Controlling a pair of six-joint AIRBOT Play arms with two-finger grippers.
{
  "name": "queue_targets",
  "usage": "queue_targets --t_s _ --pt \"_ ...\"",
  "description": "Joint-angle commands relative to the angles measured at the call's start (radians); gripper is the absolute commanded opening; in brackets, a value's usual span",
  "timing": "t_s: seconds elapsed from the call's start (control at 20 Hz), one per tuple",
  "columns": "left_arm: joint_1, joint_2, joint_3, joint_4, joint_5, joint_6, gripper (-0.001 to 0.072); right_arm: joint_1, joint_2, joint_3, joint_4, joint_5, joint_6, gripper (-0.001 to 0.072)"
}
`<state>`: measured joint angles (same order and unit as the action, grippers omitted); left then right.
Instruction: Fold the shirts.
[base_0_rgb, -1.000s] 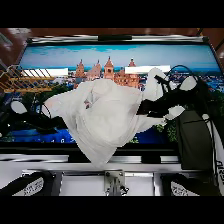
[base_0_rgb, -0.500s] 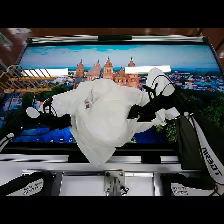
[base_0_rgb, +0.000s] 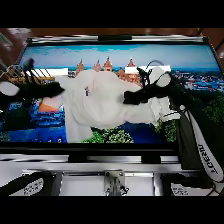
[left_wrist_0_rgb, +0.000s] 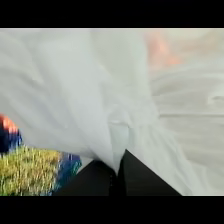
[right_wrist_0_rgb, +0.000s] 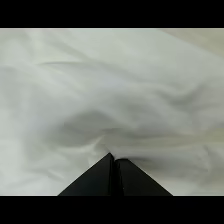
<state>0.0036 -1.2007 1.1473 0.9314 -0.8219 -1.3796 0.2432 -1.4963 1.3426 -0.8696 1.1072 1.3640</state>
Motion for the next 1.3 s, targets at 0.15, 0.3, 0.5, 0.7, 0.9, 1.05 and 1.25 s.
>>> queue_targets --t_s 0.15,0.3,0.5,0.7,0.9,1.05,1.25 --pt "0.01 -0.013 0.528 -0.006 0.01 0.022 0.0042 -0.055 0.16 0.266 -0.06 0.004 -0.007 0.0058" --pt "0.01 -0.013 0.715 -0.05 0.016 0.021 0.0042 -0.055 0.27 0.338 -0.179 0.0 0.032 0.0058" --pt "-0.001 -0.015 0.806 -0.19 0.13 0.022 0.0042 -0.055 0.415 0.435 -0.408 -0.026 0.167 0.0058" --pt "-0.002 -0.095 0.805 -0.217 0.15 -0.084 0.0042 -0.054 0.5 0.446 -0.411 0.083 0.314 0.0058" --pt "0.006 -0.179 0.806 -0.267 0.144 -0.078 0.0042 0.024 0.467 0.259 -0.265 0.321 0.335 0.0059" --pt "0.047 -0.185 0.806 -0.27 0.033 -0.018 0.0042 0.274 0.46 -0.124 -0.266 0.114 0.367 0.0059" --pt "0.129 -0.187 0.805 -0.216 -0.529 0.081 0.0041 0.379 0.408 -0.368 -0.355 0.048 0.435 0.0138"
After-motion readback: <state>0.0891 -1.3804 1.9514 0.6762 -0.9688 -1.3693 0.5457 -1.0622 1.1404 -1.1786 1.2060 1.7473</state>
